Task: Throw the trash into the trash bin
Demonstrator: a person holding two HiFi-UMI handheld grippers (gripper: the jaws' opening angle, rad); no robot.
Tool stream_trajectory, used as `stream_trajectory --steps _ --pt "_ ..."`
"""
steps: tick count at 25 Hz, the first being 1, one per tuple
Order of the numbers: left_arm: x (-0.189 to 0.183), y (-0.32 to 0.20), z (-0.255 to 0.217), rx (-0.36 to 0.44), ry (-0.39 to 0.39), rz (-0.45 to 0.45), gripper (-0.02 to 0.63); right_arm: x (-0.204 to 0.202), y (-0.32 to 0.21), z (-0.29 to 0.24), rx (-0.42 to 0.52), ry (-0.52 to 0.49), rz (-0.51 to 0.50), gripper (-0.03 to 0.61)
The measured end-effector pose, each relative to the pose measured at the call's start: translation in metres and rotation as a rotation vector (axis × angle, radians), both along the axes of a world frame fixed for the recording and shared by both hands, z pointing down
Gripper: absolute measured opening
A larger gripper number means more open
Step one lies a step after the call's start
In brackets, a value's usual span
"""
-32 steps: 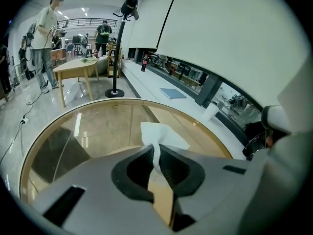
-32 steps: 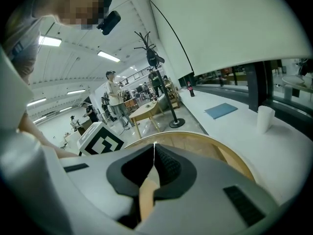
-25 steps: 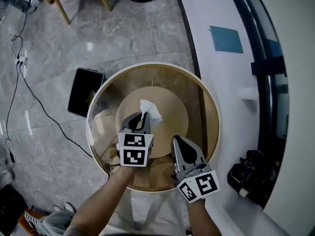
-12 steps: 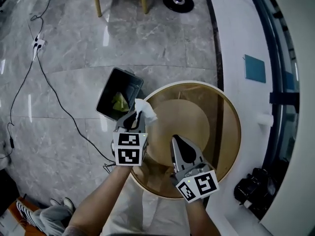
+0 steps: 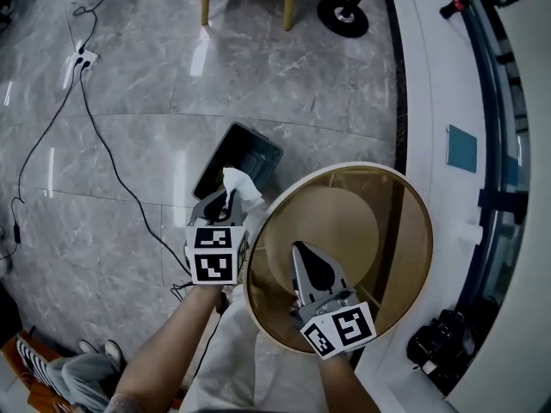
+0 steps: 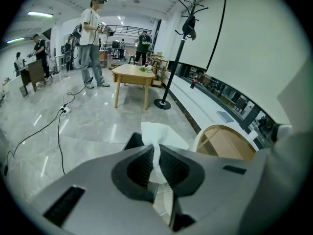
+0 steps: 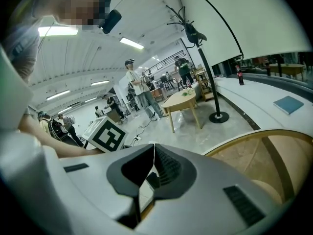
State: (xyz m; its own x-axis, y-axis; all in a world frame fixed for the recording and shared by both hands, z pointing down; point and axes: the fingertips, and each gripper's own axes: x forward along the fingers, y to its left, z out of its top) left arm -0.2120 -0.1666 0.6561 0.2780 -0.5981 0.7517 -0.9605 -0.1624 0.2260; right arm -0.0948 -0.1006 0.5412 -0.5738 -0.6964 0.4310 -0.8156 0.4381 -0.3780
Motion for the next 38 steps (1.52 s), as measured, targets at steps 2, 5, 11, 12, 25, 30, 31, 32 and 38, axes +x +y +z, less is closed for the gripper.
stream_trajectory --steps 2,5,11,12,25,30,31,32,38 --pt "-0.006 -0.001 0.005 -0.001 0.004 -0.015 0.041 -0.003 0.0 0.004 -0.005 0.008 -0.007 0.02" --pt "-0.013 0.0 0.017 -0.008 0.0 -0.029 0.041 -0.005 0.0 0.009 -0.014 0.017 -0.011 0.02" --pt "-0.017 0.002 0.05 -0.029 -0.011 -0.039 0.041 0.002 0.005 0.024 -0.035 0.033 -0.009 0.02" --pt "-0.018 0.001 0.056 -0.03 -0.013 -0.044 0.041 0.004 0.006 0.027 -0.038 0.035 -0.007 0.02" --pt "-0.032 -0.004 0.083 -0.05 -0.018 -0.072 0.05 0.005 0.011 0.043 -0.061 0.036 0.004 0.02" --pt "-0.033 0.0 0.089 -0.068 -0.017 -0.075 0.135 0.006 0.012 0.044 -0.06 0.035 -0.002 0.02" --pt "-0.033 0.001 0.089 -0.071 -0.018 -0.075 0.137 0.006 0.012 0.044 -0.059 0.035 -0.001 0.02" --pt "-0.033 0.001 0.089 -0.073 -0.017 -0.075 0.137 0.007 0.011 0.044 -0.059 0.035 0.0 0.02" --pt "-0.027 0.004 0.082 -0.073 -0.005 -0.077 0.137 0.01 0.013 0.042 -0.062 0.03 0.002 0.02"
